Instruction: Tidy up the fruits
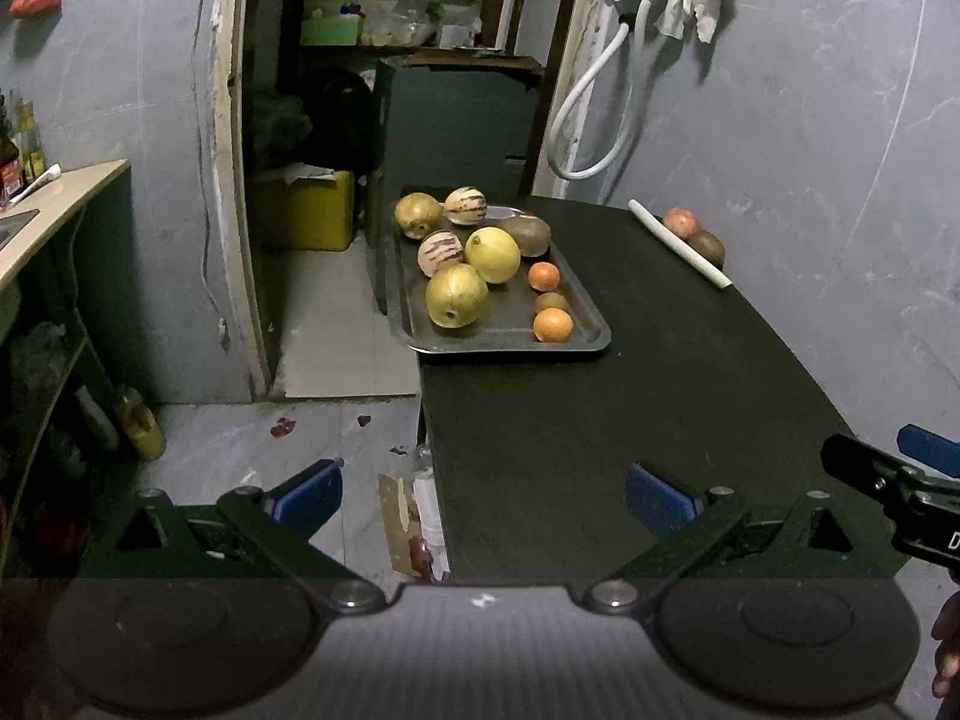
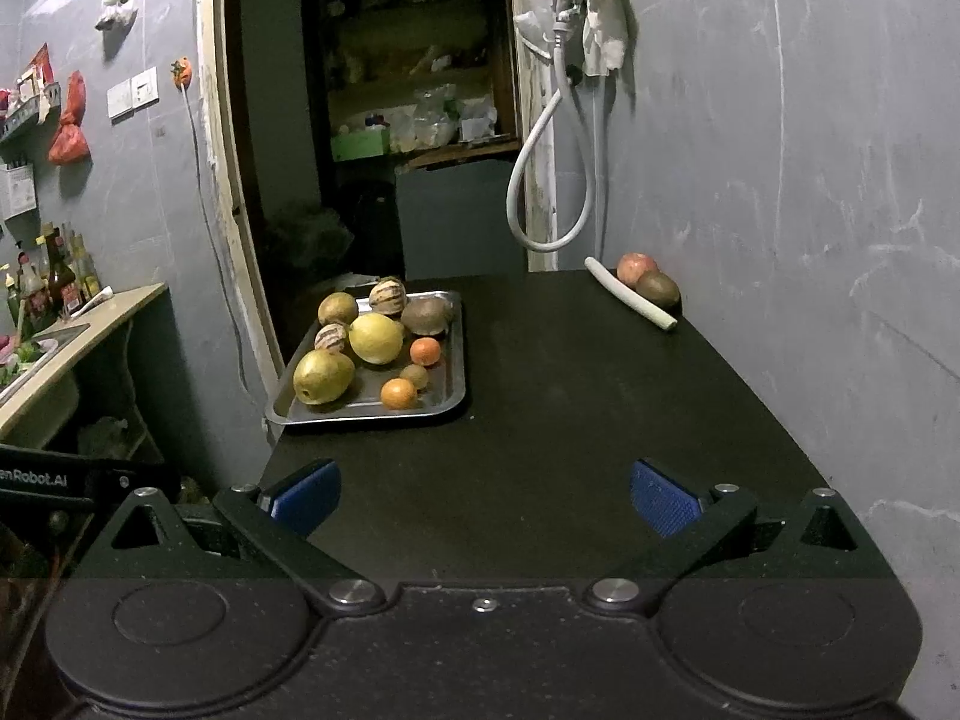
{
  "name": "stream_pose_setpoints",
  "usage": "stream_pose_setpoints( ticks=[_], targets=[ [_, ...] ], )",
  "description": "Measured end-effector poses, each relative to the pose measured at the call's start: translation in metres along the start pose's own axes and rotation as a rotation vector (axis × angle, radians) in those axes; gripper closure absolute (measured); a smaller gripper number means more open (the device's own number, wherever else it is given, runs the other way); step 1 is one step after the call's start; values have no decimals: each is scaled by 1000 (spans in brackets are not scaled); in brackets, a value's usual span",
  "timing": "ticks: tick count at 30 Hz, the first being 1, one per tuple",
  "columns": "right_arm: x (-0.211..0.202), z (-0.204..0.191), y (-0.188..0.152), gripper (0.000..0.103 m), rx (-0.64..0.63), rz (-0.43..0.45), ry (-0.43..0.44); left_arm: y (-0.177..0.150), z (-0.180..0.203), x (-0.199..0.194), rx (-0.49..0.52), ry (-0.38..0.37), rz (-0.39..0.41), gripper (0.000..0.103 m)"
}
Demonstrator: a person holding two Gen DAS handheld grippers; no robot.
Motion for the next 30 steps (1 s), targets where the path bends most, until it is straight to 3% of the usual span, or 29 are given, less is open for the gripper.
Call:
stream_pose_setpoints(
  ticks=[30],
  targets=[
    [5,5,-3,1,6,-30,18,0,2,2,-2,15,-14,1]
  ],
)
Point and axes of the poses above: each gripper's, at about its wrist camera, not at the fingertips, and x roughly the way its jaws point, z to its right, y to its top, the point moved 2 cm from there along x, roughly the way its jaws point, and after that the axes turned 14 degrees about y, right-handed, at the moved point
